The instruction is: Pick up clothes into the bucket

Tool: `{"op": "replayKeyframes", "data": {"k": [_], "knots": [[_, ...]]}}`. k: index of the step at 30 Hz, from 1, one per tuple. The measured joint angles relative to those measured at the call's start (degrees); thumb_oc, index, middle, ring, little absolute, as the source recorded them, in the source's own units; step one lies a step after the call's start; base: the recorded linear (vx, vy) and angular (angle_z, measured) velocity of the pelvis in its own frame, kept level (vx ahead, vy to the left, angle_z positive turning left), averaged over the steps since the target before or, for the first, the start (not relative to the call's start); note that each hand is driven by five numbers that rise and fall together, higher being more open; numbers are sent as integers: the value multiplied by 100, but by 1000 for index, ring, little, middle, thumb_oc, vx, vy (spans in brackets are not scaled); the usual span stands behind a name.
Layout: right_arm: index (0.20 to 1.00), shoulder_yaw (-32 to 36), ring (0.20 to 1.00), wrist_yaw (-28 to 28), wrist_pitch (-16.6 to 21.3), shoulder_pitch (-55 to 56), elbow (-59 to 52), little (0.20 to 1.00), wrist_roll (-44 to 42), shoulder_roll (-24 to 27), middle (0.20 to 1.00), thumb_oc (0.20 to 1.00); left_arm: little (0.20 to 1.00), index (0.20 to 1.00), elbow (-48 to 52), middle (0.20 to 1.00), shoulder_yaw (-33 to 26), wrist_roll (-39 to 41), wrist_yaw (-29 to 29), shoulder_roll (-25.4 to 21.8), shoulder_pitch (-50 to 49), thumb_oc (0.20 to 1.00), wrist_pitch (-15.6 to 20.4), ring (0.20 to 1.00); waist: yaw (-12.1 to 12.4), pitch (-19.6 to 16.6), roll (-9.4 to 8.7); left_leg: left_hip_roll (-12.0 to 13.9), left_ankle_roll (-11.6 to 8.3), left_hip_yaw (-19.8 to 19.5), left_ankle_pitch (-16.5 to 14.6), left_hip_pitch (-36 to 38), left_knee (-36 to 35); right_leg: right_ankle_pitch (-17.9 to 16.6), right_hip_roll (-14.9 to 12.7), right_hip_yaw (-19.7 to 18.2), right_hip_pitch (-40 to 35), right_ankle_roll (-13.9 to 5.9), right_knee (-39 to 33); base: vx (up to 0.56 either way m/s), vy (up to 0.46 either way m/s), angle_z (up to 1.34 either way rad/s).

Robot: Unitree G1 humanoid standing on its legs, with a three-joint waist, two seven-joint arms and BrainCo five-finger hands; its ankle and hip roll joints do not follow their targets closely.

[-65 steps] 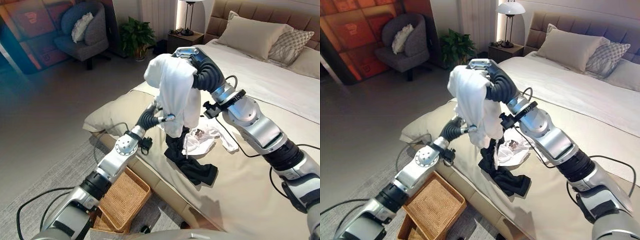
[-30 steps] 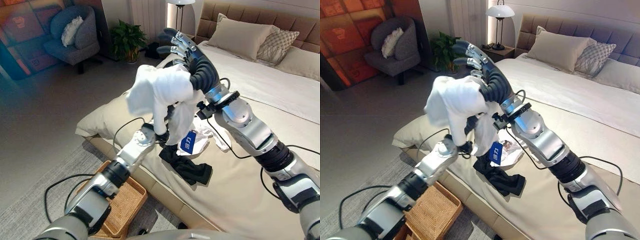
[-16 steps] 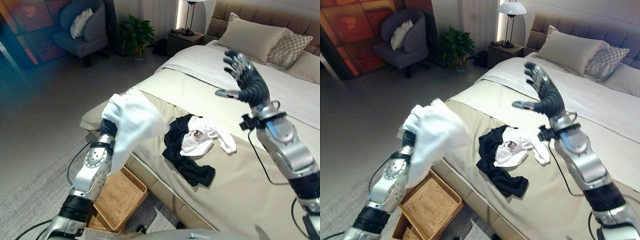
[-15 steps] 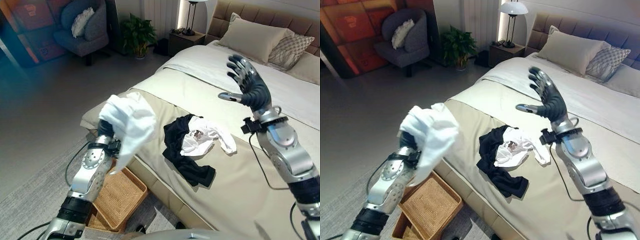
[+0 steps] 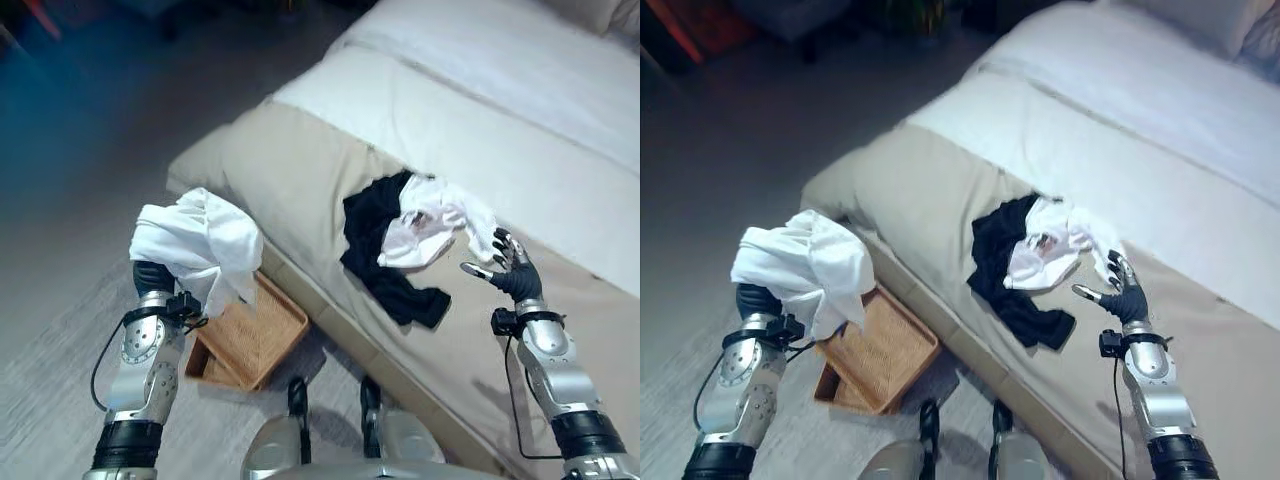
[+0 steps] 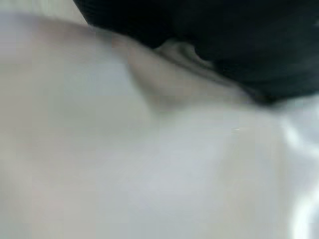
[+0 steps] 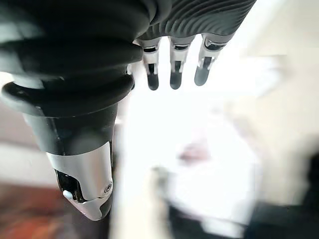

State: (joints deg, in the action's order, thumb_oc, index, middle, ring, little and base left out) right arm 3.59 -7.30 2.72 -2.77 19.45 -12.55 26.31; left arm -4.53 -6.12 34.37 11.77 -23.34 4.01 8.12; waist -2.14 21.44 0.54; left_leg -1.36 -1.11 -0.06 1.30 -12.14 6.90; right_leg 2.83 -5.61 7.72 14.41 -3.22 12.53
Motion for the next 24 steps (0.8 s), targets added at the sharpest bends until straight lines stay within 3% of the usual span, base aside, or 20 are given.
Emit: {"op": "replayKeyframes", "data": {"k": [4, 8, 12, 15, 18, 24], "knots": [[1000, -29, 1000, -92, 114, 13, 449, 1000, 191, -137, 1000, 1000, 200, 200, -167, 200, -16, -207, 231, -39, 120, 200, 23, 200, 5, 455, -117, -112, 64, 13, -364, -721, 879, 437, -179, -71, 786, 24, 979, -111, 26, 8], [1000, -26, 1000, -262, 222, -73, 876, 1000, 189, -130, 1000, 1000, 200, 200, -305, 200, 33, -237, 406, -98, 275, 200, 106, 200, -7, 583, -153, -139, 123, -31, -506, -1367, 1514, 531, -242, -91, 1361, 41, 1473, -113, 50, 6], [1000, -160, 1000, -522, 331, -361, 1521, 1000, 167, -142, 1000, 1000, 200, 200, -807, 200, 94, -285, 716, -508, 959, 200, 162, 200, -25, 751, -181, -133, 130, -71, -724, -2387, 2237, 689, -261, -112, 2267, 63, 2035, -52, 39, 3], [1000, -305, 1000, -597, 364, -417, 1630, 1000, 168, -186, 1000, 1000, 200, 200, -1071, 200, 104, -383, 886, -694, 1289, 200, 233, 200, -65, 842, -231, -122, 102, -45, -763, -2824, 2561, 671, -255, -157, 2668, 68, 2259, -92, 51, -6], [1000, -678, 1000, -688, 411, -645, 1825, 1000, 176, -162, 1000, 1000, 200, 200, -1399, 200, 313, -426, 1078, -1185, 1759, 200, 261, 200, -163, 925, -331, -83, 128, -12, -842, -3393, 2979, 657, -235, -214, 3185, 76, 2529, -48, 17, -8], [1000, -1062, 1000, -748, 498, -740, 1925, 1000, 280, -104, 1000, 1000, 200, 200, -1873, 200, 759, -434, 1256, -1485, 2429, 200, 353, 200, -186, 933, -384, -62, 121, -21, -899, -4003, 3282, 662, -232, -217, 3722, 80, 2724, -4, 3, -2]]}}
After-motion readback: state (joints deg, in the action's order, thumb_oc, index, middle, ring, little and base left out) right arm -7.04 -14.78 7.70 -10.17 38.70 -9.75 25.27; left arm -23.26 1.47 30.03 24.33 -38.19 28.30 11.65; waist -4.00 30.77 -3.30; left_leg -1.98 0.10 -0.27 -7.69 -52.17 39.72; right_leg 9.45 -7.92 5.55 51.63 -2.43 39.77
